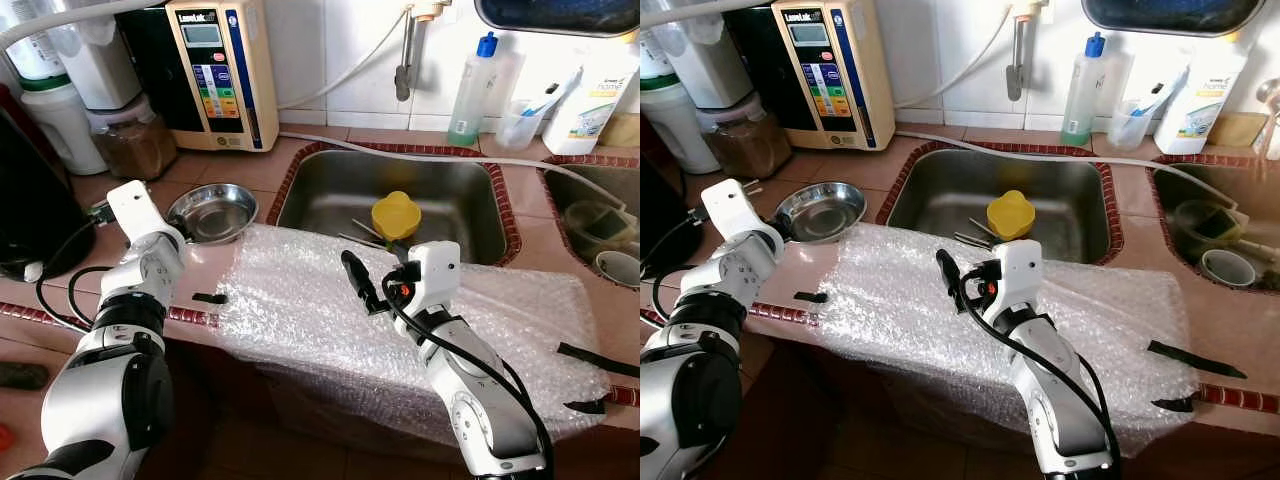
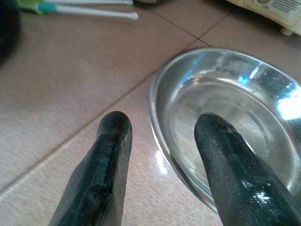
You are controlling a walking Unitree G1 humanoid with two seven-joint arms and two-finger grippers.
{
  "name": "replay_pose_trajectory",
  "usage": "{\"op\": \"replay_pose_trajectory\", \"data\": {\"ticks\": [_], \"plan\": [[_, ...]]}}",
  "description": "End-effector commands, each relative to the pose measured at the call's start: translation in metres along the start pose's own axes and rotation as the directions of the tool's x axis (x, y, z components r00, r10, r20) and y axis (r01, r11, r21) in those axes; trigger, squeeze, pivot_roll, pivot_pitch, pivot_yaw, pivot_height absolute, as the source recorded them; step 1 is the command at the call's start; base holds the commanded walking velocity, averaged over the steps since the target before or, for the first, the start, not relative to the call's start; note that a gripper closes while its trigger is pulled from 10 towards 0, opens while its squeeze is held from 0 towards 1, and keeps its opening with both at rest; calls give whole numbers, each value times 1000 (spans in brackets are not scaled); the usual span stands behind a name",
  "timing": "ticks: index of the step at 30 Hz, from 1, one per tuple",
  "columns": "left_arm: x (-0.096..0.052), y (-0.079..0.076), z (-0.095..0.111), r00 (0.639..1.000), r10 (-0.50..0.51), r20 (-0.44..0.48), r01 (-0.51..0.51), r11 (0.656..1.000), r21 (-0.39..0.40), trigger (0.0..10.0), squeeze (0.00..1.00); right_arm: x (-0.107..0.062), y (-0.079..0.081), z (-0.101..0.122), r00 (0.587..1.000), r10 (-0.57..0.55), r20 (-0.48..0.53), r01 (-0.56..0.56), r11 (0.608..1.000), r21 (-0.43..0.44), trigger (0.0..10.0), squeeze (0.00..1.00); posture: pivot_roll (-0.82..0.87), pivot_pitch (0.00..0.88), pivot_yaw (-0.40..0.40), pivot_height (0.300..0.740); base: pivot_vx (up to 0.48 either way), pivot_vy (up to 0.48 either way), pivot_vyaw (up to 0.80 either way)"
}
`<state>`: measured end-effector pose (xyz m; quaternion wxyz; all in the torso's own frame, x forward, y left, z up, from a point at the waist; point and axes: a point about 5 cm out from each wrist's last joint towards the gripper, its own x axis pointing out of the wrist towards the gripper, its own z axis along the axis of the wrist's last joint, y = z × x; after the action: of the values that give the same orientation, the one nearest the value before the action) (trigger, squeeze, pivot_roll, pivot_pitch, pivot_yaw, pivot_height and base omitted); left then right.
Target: Kitchen organization
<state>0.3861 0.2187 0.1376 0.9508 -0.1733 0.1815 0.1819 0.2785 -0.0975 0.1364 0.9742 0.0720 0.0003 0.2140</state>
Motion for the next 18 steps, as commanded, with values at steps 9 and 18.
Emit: {"op": "replay_pose_trajectory", "data": {"ticks": [9, 18], "plan": [[0, -13, -2, 1000, -12, -23, 11, 999, -40, 10000, 1000, -6, 4, 1, 1000, 0, 7, 0, 1000, -9, 10000, 0, -43, 0, 101, 740, 0, 0, 0], [1, -14, -11, 998, 0, -67, -4, 999, -51, 10000, 1000, -13, 8, 0, 999, 41, -10, -41, 999, -9, 10000, 0, -59, 0, 104, 740, 0, 0, 0]]}}
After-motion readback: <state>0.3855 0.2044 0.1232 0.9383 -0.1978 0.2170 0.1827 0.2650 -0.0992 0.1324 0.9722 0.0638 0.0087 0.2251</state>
